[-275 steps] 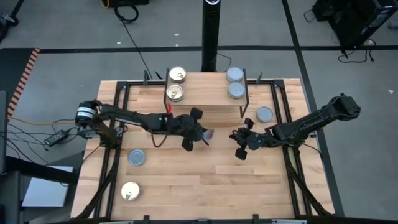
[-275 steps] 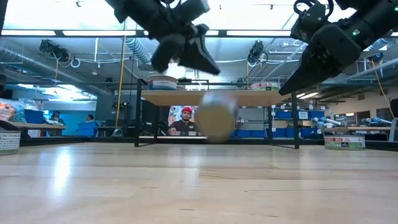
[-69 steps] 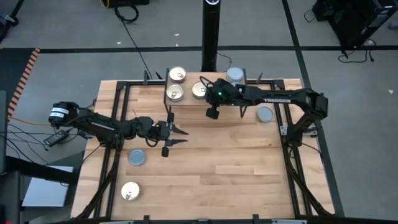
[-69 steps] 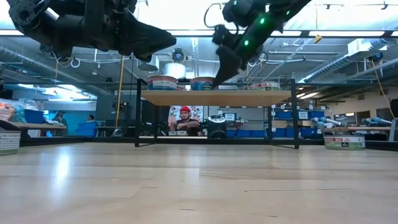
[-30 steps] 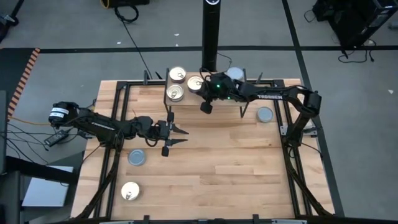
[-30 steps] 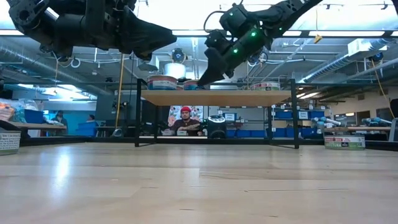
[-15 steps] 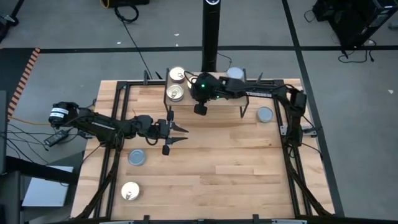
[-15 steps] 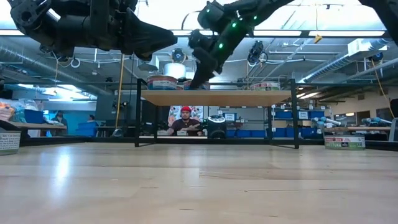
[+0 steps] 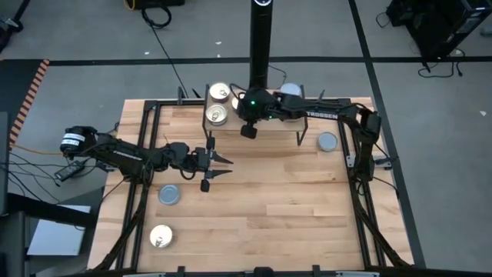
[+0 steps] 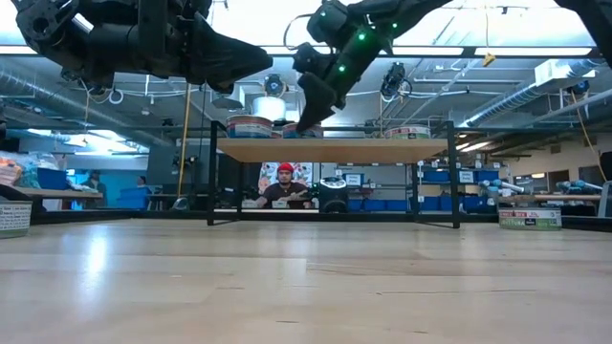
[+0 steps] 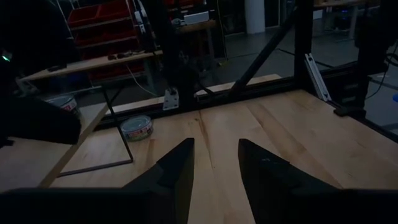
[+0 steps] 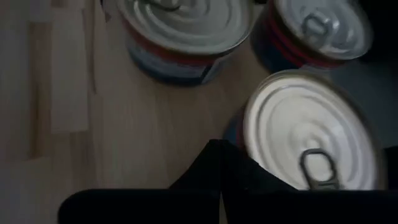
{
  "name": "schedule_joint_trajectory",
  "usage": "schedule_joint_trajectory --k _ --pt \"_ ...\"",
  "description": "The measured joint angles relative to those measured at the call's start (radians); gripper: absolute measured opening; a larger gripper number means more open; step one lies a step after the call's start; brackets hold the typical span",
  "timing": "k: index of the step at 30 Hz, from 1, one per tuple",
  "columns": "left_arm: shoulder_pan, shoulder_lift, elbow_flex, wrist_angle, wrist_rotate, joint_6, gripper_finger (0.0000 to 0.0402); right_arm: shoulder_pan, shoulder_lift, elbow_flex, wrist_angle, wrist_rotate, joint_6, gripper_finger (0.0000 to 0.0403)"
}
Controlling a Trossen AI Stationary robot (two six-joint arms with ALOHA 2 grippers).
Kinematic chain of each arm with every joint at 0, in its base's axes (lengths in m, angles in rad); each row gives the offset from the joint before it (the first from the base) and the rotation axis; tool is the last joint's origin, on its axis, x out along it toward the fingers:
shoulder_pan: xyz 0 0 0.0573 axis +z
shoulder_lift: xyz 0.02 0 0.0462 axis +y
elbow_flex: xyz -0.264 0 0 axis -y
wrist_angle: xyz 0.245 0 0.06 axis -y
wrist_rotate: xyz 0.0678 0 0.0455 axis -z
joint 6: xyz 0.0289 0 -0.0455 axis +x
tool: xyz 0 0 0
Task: Stack canned seafood by type on shelf
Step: Put the top blue tuna can on the shelf
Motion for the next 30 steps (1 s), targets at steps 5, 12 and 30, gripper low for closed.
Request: schedule_joint_trajectory --k 5,12,30 --pt "0.000 0.000 0.000 0.001 0.000 0.000 0.0131 -0.019 0.002 -0.001 0.001 -0.004 -0.005 0.0008" --pt "0.000 0.000 0.000 0.002 0.000 0.000 0.0131 -0.055 0.006 -0.001 0.061 -0.030 -0.015 0.0008" --pt "0.000 0.000 0.000 -0.002 0.000 0.000 0.0131 -0.081 -0.023 0.000 0.075 -0.018 -0.031 0.0009"
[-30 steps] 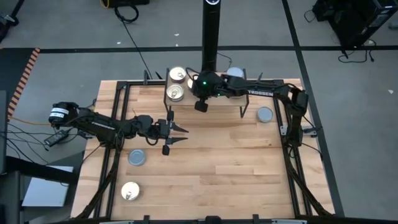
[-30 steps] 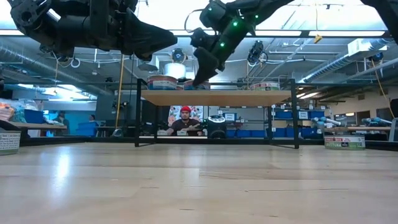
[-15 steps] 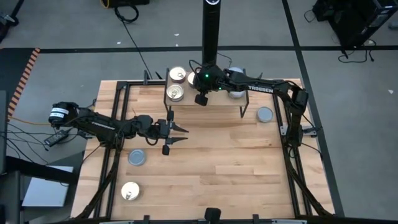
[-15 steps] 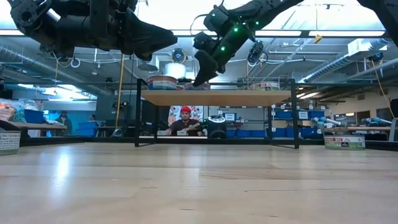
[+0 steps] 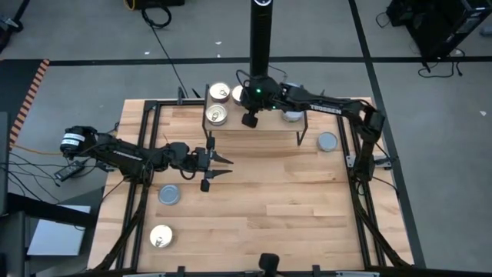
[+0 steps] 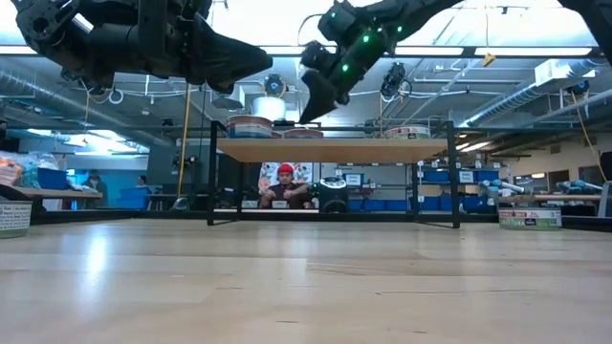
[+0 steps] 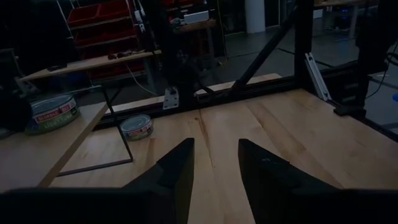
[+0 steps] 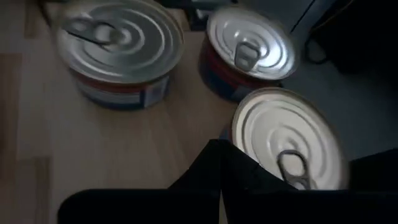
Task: Stack canned seafood by type on shelf
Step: Put the top blue tuna can on the shelf
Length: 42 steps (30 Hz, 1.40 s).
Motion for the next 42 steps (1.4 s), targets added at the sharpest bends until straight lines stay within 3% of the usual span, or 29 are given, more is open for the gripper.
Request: schedule_joint_trajectory --k 6,13,22,36,42 --pt "0.000 0.000 0.000 -0.001 0.000 0.000 0.0131 -0.024 -0.005 -0.001 -0.091 0.075 0.029 0.0009" --pt "0.000 0.000 0.000 -0.001 0.000 0.000 0.0131 -0.027 -0.011 -0.001 -0.084 0.118 0.032 0.0009" --pt "0.000 0.000 0.000 -0.005 0.000 0.000 0.0131 -0.069 -0.012 -0.001 -0.097 0.262 0.116 0.0009" --pt "-0.001 0.000 0.000 -0.004 0.000 0.000 0.0131 -0.114 0.023 -0.002 -0.049 0.085 0.131 0.0009" --pt "-0.001 0.000 0.000 -0.005 0.000 0.000 0.0131 -0.115 0.024 -0.002 -0.035 0.067 0.130 0.0009"
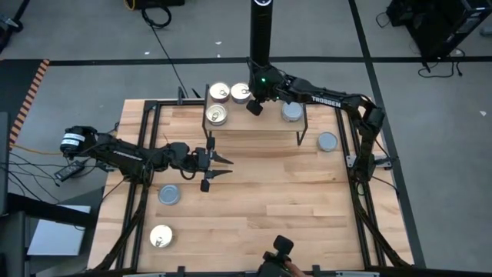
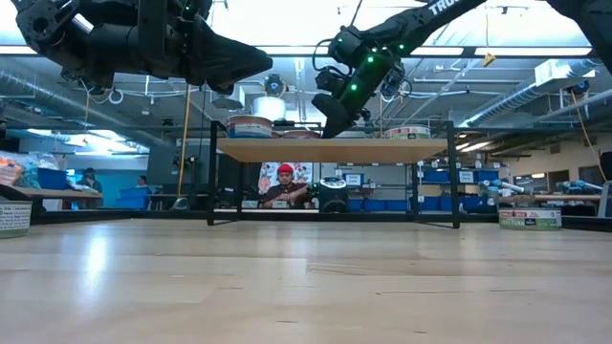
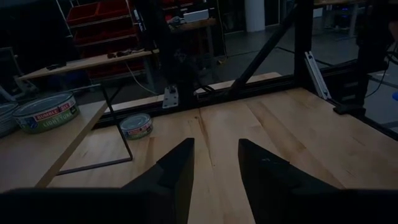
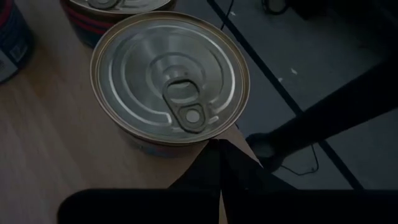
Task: Stack canned seafood by type on shelf
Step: Put the top blue tuna can on the shelf, then put the bottom green tuna can on the shelf
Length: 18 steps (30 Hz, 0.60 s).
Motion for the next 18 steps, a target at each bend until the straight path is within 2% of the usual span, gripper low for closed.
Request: schedule_joint_trajectory --k 14,18 --pt "0.000 0.000 0.000 0.000 0.000 0.000 0.0131 0.006 -0.004 0.000 0.023 0.000 -0.021 0.0012" --pt "0.000 0.000 0.000 0.000 0.000 0.000 0.0131 0.014 -0.050 0.000 -0.010 0.029 -0.032 0.0012"
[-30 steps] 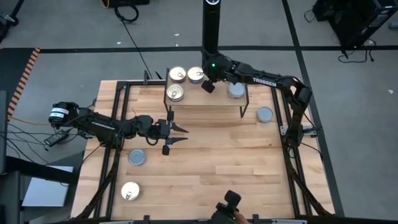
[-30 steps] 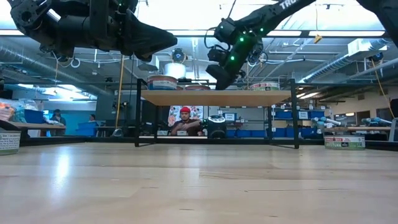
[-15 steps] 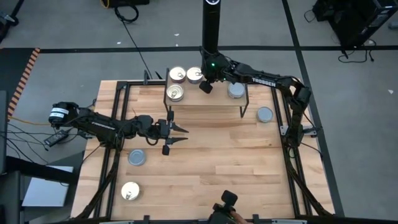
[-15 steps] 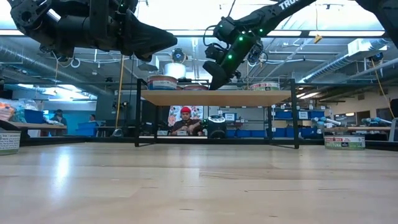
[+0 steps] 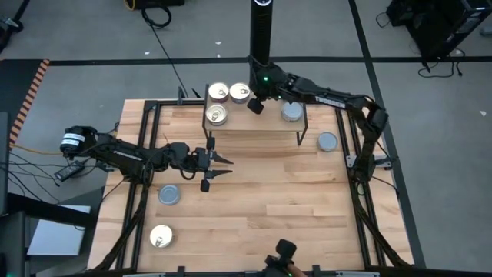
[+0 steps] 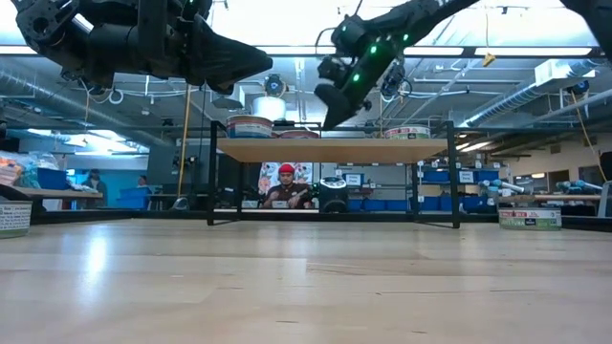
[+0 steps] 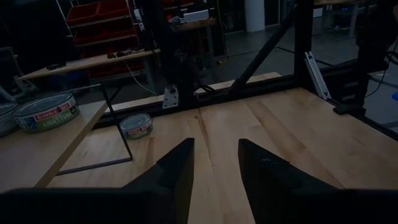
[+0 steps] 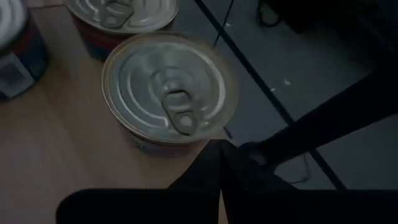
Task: Stack canned seafood by type on shelf
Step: Put the bottom green tuna can on the shelf
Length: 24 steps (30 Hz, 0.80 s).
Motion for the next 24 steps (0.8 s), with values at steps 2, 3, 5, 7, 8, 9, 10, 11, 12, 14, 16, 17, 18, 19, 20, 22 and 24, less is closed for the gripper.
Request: schedule_joint_trajectory --k 2,3,5,7,8,9,10,11,12,14,16,17,18,19,20,22,24 --pt "0.000 0.000 0.000 -0.001 0.000 0.000 0.0131 0.014 -0.039 0.001 -0.051 0.026 -0.009 0.0010" --pt "0.000 0.000 0.000 -0.001 0.000 0.000 0.0131 0.025 -0.062 0.001 -0.084 0.043 -0.012 0.0010" --pt "0.000 0.000 0.000 -0.003 0.000 0.000 0.0131 0.054 -0.113 0.001 -0.154 0.077 -0.015 0.0008" --pt "0.000 0.000 0.000 -0.010 0.000 0.000 0.0131 0.088 -0.166 -0.009 -0.208 0.100 -0.014 0.0006" --pt "0.000 0.000 0.000 -0.012 0.000 0.000 0.0131 0.104 -0.195 -0.028 -0.212 0.103 -0.011 0.0005" --pt "-0.001 0.000 0.000 -0.014 0.000 0.000 0.0131 0.119 -0.225 -0.058 -0.214 0.103 -0.004 0.0005" --pt "-0.002 0.000 0.000 -0.013 0.000 0.000 0.0131 0.133 -0.251 -0.094 -0.208 0.103 0.013 0.0004" --pt "-0.003 0.000 0.000 -0.011 0.000 0.000 0.0131 0.145 -0.277 -0.139 -0.183 0.103 0.031 0.0003" --pt "-0.003 -0.001 0.000 -0.008 0.000 -0.006 0.0131 0.159 -0.302 -0.192 -0.147 0.102 0.046 0.0003" --pt "-0.003 -0.017 0.000 -0.010 -0.013 -0.036 0.0131 0.184 -0.348 -0.304 -0.060 0.089 0.074 0.0002" --pt "-0.003 -0.040 0.000 -0.016 -0.043 -0.053 0.0131 0.208 -0.385 -0.410 0.035 0.066 0.105 0.0002" --pt "-0.003 -0.057 0.000 -0.031 -0.057 -0.053 0.0131 0.220 -0.397 -0.460 0.080 0.062 0.119 0.0002" --pt "-0.003 -0.074 0.000 -0.046 -0.074 -0.053 0.0131 0.233 -0.409 -0.504 0.116 0.061 0.128 0.0002" --pt "-0.003 -0.088 0.000 -0.047 -0.091 -0.052 0.0131 0.246 -0.421 -0.544 0.140 0.065 0.135 0.0002" --pt "-0.003 -0.104 0.000 -0.048 -0.107 -0.052 0.0131 0.260 -0.436 -0.573 0.152 0.081 0.141 0.0002" --pt "-0.002 -0.137 0.000 -0.055 -0.152 -0.052 0.0131 0.291 -0.482 -0.616 0.149 0.134 0.157 0.0002" --pt "-0.001 -0.153 0.000 -0.059 -0.179 -0.047 0.0131 0.327 -0.540 -0.647 0.108 0.181 0.185 0.0002"
